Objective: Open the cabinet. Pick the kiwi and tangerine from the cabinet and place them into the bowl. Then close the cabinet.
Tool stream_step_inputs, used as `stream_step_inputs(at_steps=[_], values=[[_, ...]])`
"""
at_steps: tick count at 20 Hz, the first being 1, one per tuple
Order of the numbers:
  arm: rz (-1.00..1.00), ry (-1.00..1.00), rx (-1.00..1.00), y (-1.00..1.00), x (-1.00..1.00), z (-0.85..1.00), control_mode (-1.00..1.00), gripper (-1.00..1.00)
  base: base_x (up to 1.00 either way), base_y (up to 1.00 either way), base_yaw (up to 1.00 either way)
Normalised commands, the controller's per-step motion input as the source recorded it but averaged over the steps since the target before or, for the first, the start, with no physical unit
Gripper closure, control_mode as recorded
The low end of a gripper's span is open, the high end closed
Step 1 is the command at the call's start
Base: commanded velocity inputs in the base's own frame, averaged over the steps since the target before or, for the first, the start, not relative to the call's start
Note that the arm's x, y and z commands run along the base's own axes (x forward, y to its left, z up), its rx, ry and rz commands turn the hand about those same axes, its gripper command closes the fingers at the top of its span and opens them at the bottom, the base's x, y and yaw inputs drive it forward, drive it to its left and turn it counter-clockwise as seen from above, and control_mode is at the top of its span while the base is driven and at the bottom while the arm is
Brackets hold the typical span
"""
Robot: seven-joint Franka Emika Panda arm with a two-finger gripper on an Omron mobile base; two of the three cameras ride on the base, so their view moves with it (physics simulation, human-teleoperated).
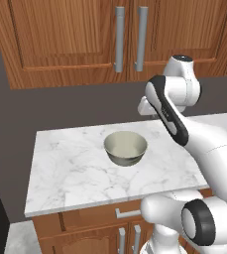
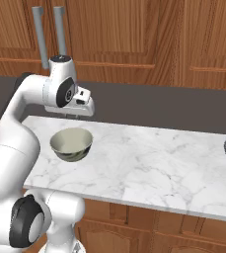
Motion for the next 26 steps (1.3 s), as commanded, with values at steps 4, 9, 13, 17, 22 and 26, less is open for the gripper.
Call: stream_step_inputs(at_steps=[4,9,13,17,22,26], values=[[0.00,-0.06,0.00,0.00,-0.06,0.00,-1.00,-1.00,0.00,0.00,0.00],[0.00,-0.33,0.00,0.00,-0.41,0.07,-1.00,-1.00,0.00,0.00,0.00],[0.00,-0.38,0.02,0.00,-0.44,0.23,-1.00,-1.00,0.00,0.00,0.00],[0.00,-0.38,0.04,0.00,-0.39,0.27,-1.00,-1.00,0.00,0.00,0.00],[0.00,-0.38,0.05,0.00,-0.34,0.32,-1.00,-1.00,0.00,0.00,0.00],[0.00,-0.33,0.05,0.00,-0.23,0.41,-1.00,-1.00,0.00,0.00,0.00]])
